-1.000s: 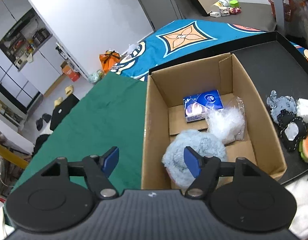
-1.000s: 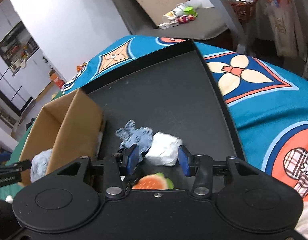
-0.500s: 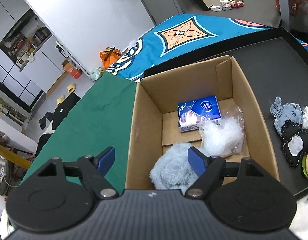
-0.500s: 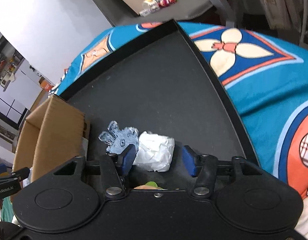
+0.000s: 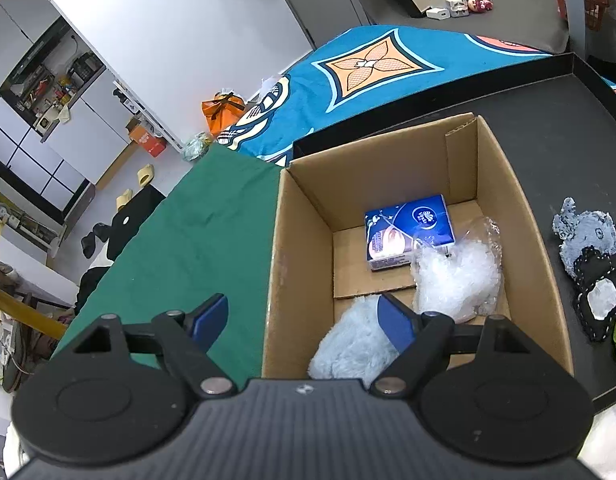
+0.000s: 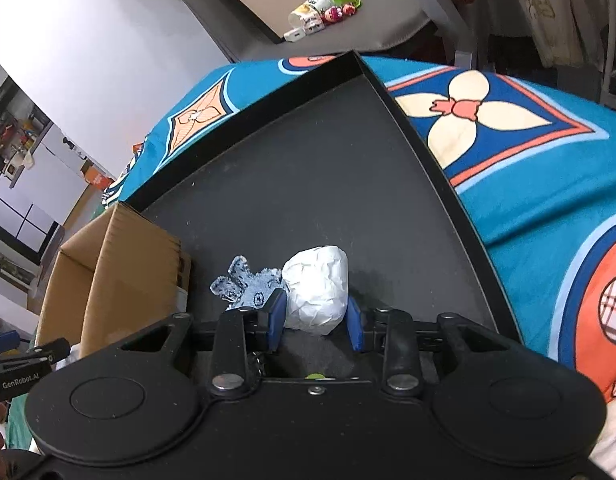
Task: Organize soft objects
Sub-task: 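Grasp the white crumpled cloth ball with the right gripper, then carry the white cloth ball with the right gripper into the box and release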
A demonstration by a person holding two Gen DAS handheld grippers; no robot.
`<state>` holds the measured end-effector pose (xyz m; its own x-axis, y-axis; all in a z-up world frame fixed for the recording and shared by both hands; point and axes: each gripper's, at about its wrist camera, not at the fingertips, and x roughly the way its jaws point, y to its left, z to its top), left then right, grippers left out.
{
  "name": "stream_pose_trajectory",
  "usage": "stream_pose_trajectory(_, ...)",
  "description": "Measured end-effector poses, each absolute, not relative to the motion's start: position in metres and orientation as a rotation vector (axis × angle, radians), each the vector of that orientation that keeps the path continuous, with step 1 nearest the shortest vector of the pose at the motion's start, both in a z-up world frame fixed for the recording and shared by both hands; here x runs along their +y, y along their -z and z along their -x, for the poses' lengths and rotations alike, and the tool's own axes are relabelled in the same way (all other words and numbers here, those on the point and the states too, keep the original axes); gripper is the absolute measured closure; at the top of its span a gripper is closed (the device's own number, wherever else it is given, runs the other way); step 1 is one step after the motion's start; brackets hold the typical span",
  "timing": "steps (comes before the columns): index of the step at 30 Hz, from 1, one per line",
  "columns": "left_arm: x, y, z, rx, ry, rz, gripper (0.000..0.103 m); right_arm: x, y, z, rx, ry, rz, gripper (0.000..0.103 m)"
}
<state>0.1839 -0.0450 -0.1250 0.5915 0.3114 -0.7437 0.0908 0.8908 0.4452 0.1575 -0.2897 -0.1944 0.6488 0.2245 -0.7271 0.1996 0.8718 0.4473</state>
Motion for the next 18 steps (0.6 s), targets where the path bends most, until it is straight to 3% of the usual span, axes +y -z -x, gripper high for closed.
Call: stream_pose_trajectory(18,-0.004,0.107,-0.167,0.932,-0.079,-0.333,0.022,-0.251,0.137,-0.148,0.702,-0.113,-0.370,0.071)
